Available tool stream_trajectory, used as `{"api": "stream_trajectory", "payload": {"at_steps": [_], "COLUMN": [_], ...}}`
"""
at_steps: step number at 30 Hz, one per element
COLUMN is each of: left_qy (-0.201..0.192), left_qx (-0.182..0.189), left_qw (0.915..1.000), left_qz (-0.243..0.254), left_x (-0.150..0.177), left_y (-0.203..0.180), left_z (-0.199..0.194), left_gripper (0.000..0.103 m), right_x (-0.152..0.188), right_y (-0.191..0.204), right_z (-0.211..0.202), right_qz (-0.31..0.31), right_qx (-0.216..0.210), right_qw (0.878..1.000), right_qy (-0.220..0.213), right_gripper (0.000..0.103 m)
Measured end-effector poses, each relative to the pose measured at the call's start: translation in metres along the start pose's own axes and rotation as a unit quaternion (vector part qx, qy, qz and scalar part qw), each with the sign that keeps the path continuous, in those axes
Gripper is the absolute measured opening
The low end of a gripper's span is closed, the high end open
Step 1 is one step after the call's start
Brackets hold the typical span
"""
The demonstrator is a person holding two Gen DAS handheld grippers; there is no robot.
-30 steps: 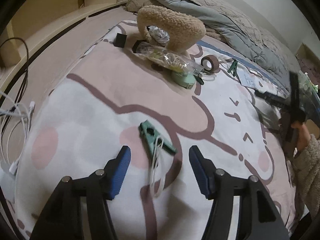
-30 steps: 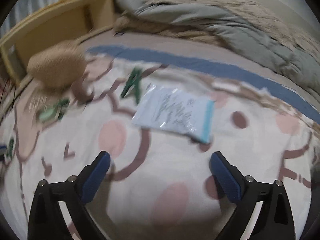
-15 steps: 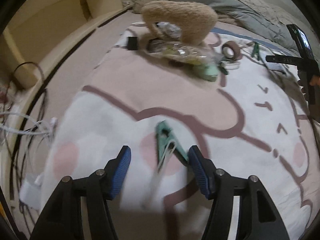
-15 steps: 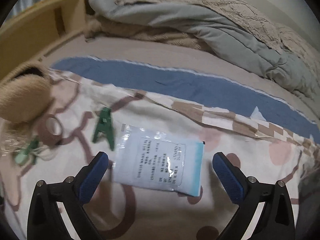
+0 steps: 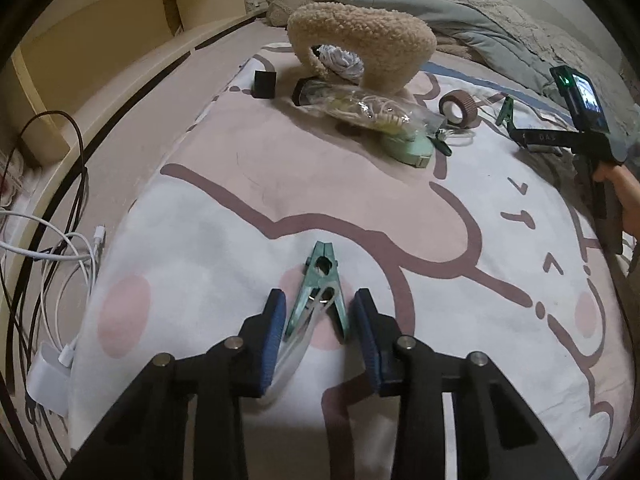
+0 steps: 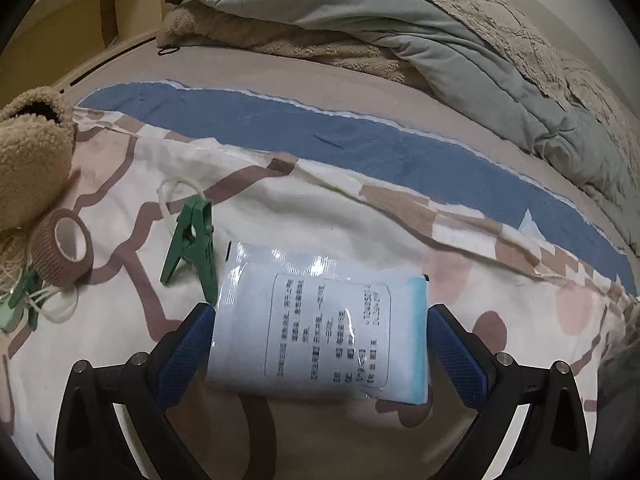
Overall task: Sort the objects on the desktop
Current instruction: 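Grasp the green clothespin with the left tool while the right tool grasps the clear packet, then lift the green clothespin with the left tool while the right tool lifts the packet toward the bin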
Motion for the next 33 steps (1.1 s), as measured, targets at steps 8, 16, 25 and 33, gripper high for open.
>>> {"api": "stream_trajectory", "payload": {"at_steps": [8,16,25,33], "left_qy": [-0.006,-0.018,-0.045,-0.039], "left_qx": [0.016,0.052,0.079,0.088], "left_qw": [0.9998,0.9975,0.9949,0.9952], "left_qz": [-0.011,-0.044,-0.045,-0.019], "left_x": [0.002,0.002,-0.007,0.000], "left_y": [0.004,-0.002,-0.023,-0.049], "left_z": [-0.002,-0.017,-0.050,-0.064], "left_gripper": [0.030,0.030,0.030,0.030], "right_x": [-0.001,0.010,0.028,0.048], "right_y": [-0.001,-0.012,-0.017,-0.017], "right_z": [-0.008,-0.032,-0.086,-0.141], "right_qz": [-0.007,-0.015,-0.006,-0.018], "right_qx": [-0.026,-0.044,-0.088,-0.123], "right_qw": [1.000,0.999,0.996,0.992], "right_qy": [-0.008,-0.004,0.002,0.003], "right_gripper": [0.079,0.078,0.078,0.078]}}
Point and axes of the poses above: each gripper's, at about its wrist camera, not at the fingertips, and z roughly the way its jaws point, y to its left, x to its underside, the point moved 7 cm from there along z, roughly the way its jaws point, and after that the axes turned 15 degrees about z, right-handed, at the moved point
